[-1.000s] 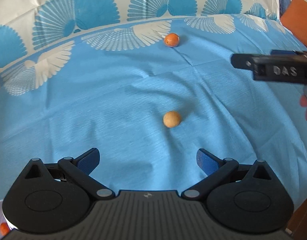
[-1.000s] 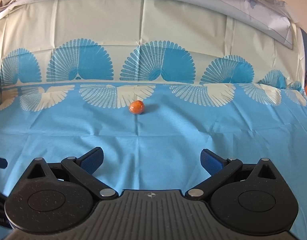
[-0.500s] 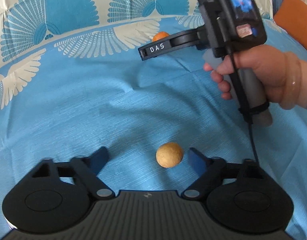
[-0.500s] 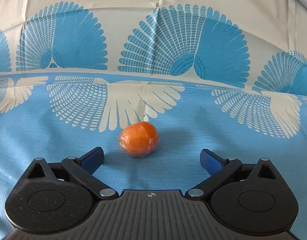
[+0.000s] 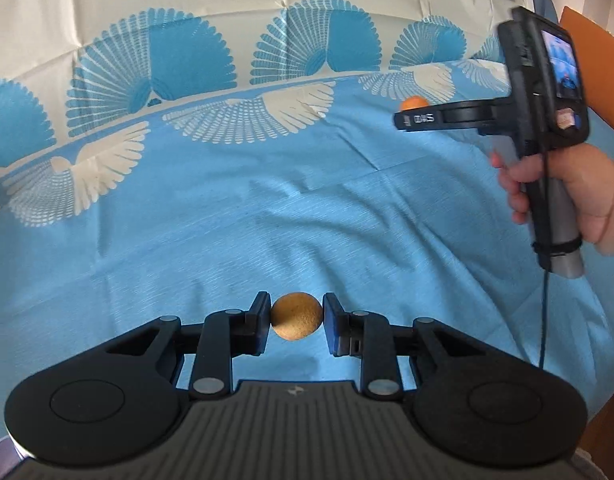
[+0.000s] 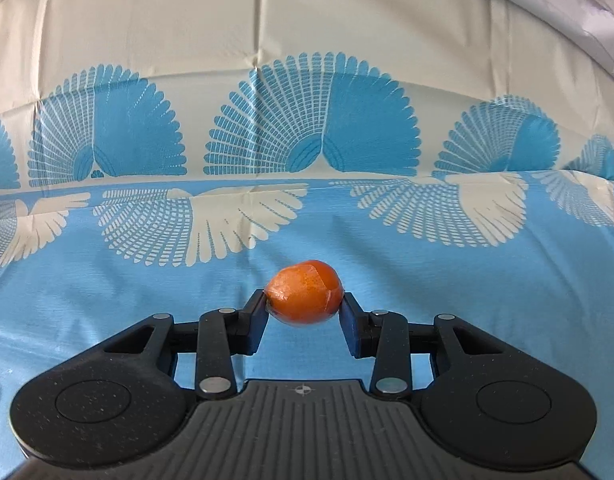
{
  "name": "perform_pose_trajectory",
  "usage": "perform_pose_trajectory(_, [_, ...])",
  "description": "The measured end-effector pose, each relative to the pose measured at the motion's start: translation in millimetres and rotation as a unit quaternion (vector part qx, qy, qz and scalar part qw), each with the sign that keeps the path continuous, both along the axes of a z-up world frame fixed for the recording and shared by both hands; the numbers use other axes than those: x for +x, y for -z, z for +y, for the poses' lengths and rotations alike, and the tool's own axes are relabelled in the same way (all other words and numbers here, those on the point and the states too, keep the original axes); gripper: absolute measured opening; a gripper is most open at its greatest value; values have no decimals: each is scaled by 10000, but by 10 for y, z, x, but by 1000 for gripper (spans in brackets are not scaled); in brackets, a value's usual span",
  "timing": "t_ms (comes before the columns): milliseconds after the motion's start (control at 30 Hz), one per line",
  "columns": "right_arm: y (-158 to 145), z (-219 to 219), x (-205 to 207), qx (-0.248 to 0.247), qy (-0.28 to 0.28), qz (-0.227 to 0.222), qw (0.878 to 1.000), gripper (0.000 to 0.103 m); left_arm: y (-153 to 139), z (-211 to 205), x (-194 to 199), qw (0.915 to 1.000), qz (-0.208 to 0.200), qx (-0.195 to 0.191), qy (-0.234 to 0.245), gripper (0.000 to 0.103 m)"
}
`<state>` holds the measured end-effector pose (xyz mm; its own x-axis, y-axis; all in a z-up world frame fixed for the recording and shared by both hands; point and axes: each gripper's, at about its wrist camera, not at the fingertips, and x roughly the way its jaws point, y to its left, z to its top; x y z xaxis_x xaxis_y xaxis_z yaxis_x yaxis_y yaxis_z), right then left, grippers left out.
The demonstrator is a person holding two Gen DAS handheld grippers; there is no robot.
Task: Organize fruits
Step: 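Carry the tan fruit and small tangerine over the plate with both tools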
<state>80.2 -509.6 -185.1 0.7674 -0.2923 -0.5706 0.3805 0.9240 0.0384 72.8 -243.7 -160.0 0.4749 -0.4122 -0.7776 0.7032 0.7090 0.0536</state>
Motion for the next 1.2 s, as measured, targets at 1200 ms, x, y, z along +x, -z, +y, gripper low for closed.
perform_pose_trajectory(1200, [-1713, 3830, -3208, 647, -2024, -92, 9771, 41, -1487, 3447, -2020, 9730, 51, 200, -2299, 31])
